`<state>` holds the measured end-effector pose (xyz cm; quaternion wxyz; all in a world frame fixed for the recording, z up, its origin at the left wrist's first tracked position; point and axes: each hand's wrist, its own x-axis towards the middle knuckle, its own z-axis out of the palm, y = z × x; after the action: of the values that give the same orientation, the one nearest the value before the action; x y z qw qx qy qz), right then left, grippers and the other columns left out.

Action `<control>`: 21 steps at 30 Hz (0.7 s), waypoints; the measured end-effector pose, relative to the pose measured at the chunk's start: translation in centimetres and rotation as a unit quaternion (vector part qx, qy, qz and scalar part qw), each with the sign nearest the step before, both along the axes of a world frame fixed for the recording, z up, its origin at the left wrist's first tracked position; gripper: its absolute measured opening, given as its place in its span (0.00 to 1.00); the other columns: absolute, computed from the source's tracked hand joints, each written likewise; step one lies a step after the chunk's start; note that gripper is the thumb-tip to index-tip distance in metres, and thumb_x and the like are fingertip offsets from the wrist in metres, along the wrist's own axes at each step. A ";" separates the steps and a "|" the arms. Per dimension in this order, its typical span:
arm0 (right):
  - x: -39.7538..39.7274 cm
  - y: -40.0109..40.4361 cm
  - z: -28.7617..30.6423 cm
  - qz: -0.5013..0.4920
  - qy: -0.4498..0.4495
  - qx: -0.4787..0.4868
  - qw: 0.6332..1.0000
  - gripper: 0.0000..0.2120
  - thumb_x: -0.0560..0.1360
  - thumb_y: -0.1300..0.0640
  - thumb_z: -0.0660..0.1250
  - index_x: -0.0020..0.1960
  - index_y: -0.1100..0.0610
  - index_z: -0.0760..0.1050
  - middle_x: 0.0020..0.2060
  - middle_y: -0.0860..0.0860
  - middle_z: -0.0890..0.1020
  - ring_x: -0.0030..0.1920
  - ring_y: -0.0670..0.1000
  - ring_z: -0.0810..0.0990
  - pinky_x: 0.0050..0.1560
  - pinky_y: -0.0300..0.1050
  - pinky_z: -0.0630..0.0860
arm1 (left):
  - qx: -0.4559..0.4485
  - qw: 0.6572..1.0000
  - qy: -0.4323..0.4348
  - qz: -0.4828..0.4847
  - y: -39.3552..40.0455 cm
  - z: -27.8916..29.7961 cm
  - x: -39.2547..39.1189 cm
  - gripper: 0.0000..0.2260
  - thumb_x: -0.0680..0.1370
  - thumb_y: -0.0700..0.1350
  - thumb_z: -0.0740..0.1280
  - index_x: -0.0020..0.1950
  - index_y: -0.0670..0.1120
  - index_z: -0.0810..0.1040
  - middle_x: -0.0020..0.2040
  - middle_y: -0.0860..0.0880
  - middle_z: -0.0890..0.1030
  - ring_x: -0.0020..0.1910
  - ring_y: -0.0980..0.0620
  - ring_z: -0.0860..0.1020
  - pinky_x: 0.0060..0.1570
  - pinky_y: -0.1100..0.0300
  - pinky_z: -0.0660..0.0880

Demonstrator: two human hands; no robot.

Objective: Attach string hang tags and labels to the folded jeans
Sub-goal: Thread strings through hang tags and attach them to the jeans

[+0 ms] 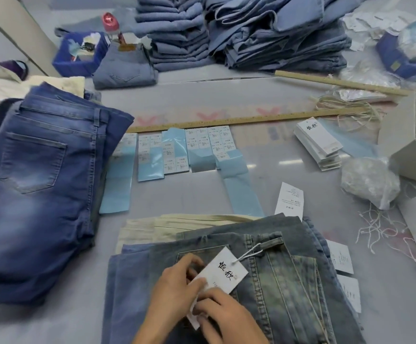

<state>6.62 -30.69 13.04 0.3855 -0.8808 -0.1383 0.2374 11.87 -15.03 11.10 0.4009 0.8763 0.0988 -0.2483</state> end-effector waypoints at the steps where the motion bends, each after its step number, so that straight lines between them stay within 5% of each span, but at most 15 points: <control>1: -0.2 0.4 -0.1 -0.024 -0.012 0.008 1.000 0.20 0.75 0.39 0.52 0.60 0.41 0.76 0.61 0.35 0.73 0.58 0.38 0.74 0.56 0.37 0.75 | -0.021 1.000 0.002 0.005 0.2 -0.3 -0.2 0.18 0.71 0.44 0.75 0.47 0.67 0.76 0.38 0.62 0.81 0.33 0.62 0.76 0.44 0.55 0.80; 7: 2.5 1.1 -1.5 -0.079 0.017 -0.053 0.995 0.08 0.81 0.51 0.62 0.58 0.45 0.76 0.56 0.41 0.71 0.53 0.42 0.74 0.54 0.39 0.75 | -0.072 0.990 -0.080 0.089 3.3 -1.4 -0.4 0.13 0.73 0.41 0.75 0.45 0.60 0.79 0.37 0.55 0.79 0.32 0.60 0.73 0.37 0.65 0.75; 10: 4.1 2.5 -1.9 -0.026 0.045 -0.153 0.987 0.08 0.81 0.43 0.60 0.59 0.41 0.72 0.56 0.41 0.68 0.55 0.41 0.73 0.53 0.40 0.74 | -0.099 0.960 -0.123 0.233 7.7 -1.8 0.3 0.13 0.75 0.38 0.75 0.49 0.55 0.78 0.42 0.51 0.80 0.33 0.60 0.75 0.37 0.70 0.73; 12: 4.9 3.7 -1.6 -0.013 0.047 -0.189 0.981 0.11 0.80 0.40 0.59 0.58 0.42 0.71 0.56 0.41 0.70 0.56 0.43 0.75 0.53 0.43 0.73 | -0.103 0.913 -0.124 0.375 10.8 -2.3 0.7 0.14 0.76 0.38 0.74 0.54 0.53 0.75 0.47 0.47 0.80 0.38 0.56 0.79 0.44 0.62 0.78; 14: 5.9 6.3 -1.4 -0.002 0.041 -0.193 0.980 0.11 0.79 0.40 0.59 0.56 0.44 0.70 0.54 0.42 0.73 0.55 0.44 0.77 0.53 0.44 0.73 | -0.107 0.830 -0.107 0.536 15.4 -3.0 0.5 0.16 0.77 0.39 0.73 0.60 0.47 0.70 0.51 0.42 0.80 0.43 0.41 0.80 0.51 0.46 0.79; 17: 7.4 11.1 -0.9 0.021 0.018 -0.160 0.987 0.09 0.79 0.42 0.61 0.57 0.41 0.71 0.53 0.39 0.76 0.54 0.41 0.77 0.49 0.38 0.69 | -0.079 0.713 -0.118 0.687 22.3 -3.5 -0.5 0.22 0.77 0.45 0.73 0.67 0.43 0.67 0.57 0.38 0.80 0.45 0.38 0.80 0.52 0.46 0.76; 19: 8.5 14.4 -0.9 0.032 0.015 -0.118 0.992 0.10 0.79 0.45 0.63 0.59 0.40 0.73 0.52 0.38 0.78 0.47 0.36 0.74 0.47 0.31 0.67 | -0.082 0.683 -0.146 0.711 26.7 -3.5 -1.0 0.24 0.77 0.47 0.74 0.69 0.43 0.69 0.59 0.39 0.80 0.50 0.41 0.79 0.52 0.51 0.73; 21: 9.6 17.6 -1.0 0.038 0.020 -0.078 0.996 0.09 0.79 0.48 0.64 0.59 0.43 0.75 0.46 0.37 0.77 0.41 0.34 0.72 0.45 0.25 0.66 | -0.144 0.689 -0.152 0.693 29.9 -3.4 -0.9 0.21 0.79 0.46 0.73 0.69 0.43 0.72 0.59 0.40 0.80 0.52 0.45 0.78 0.54 0.49 0.74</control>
<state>16.21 -13.06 12.06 0.3094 -0.8974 -0.1450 0.2792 10.98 14.83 7.70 0.5901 0.5156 0.5787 0.2259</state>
